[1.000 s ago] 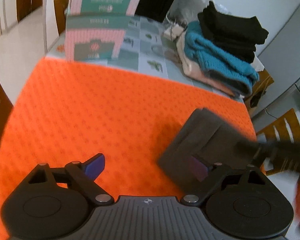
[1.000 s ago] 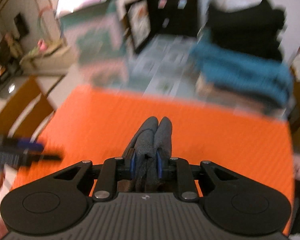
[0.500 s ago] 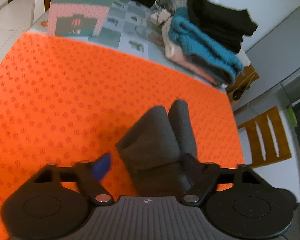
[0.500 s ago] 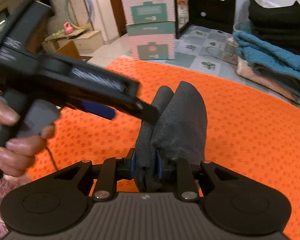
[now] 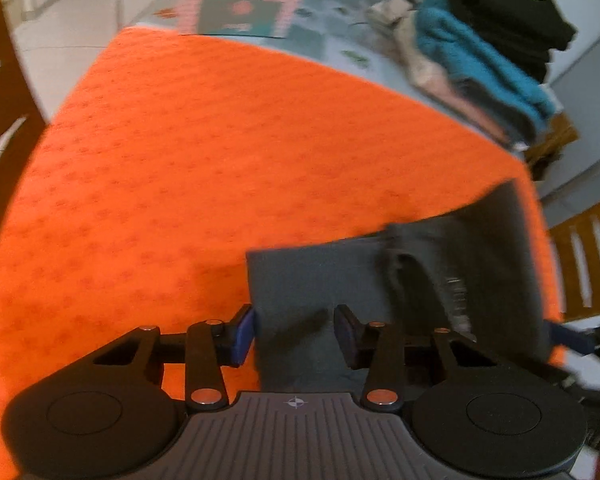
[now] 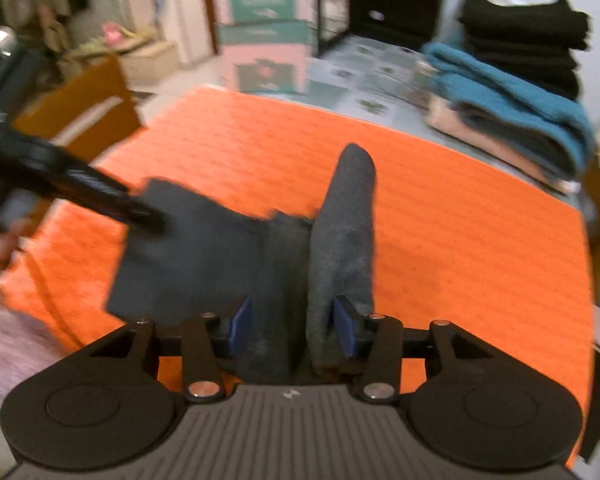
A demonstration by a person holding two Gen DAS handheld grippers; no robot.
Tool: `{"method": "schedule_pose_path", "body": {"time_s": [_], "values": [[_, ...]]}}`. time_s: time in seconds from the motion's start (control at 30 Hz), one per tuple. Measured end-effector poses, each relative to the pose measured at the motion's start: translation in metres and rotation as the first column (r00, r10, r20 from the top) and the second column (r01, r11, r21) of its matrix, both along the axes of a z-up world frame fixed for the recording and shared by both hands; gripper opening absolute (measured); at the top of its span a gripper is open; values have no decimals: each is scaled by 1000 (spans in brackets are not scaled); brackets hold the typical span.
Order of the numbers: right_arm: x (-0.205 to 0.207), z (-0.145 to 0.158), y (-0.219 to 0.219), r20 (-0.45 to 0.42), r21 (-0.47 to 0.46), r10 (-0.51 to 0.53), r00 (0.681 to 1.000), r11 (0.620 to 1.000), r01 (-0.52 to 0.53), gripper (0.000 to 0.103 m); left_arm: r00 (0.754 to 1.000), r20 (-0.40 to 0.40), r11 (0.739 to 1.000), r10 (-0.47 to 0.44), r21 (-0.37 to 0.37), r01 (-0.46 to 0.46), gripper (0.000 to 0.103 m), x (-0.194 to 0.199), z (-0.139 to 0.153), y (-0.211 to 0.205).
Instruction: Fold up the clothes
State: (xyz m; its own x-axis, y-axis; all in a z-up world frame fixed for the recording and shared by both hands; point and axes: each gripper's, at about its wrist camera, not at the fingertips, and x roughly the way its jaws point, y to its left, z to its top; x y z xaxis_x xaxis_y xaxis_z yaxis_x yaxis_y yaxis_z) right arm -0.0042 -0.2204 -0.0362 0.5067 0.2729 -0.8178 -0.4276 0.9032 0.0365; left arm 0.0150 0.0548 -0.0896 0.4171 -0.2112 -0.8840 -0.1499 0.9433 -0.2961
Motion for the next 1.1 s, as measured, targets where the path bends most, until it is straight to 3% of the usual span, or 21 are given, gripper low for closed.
{"method": "schedule_pose_path", "body": {"time_s": [0.17, 0.27, 0.43, 0.53, 0.7, 0.8, 0.97, 1.1], "values": [[-1, -19, -22, 53, -112, -102, 993, 988, 107, 51, 999, 36, 999, 21, 33, -22, 59, -15, 10, 11], [3, -22, -34, 59, -100, -148, 987, 983, 153, 51, 998, 64, 999, -10, 39, 8, 64, -20, 18, 3], [5, -19, -34, 93, -75, -185, 978, 978, 192, 53, 993, 74, 995, -93, -33, 96, 64, -18, 14, -25], [3, -20, -25, 97, -73, -149, 984, 985, 157, 55, 988, 74, 988, -134, -73, 140, 64, -13, 4, -43], [4, -34, -11, 0, -46, -34, 999, 998, 34, 55, 976, 65, 972, -206, -100, 211, 61, 4, -13, -75], [9, -43, -2, -38, -41, 4, 999, 999, -6, 55, 974, 39, 969, -224, -101, 227, 54, 16, -26, -87], [24, -55, 6, -70, -51, 19, 997, 998, -23, 52, 974, 20, 970, -224, -96, 225, 41, 26, -35, -86], [40, -60, 15, -81, -52, 41, 996, 998, -46, 52, 979, 20, 975, -203, -90, 204, 41, 26, -32, -75]]}}
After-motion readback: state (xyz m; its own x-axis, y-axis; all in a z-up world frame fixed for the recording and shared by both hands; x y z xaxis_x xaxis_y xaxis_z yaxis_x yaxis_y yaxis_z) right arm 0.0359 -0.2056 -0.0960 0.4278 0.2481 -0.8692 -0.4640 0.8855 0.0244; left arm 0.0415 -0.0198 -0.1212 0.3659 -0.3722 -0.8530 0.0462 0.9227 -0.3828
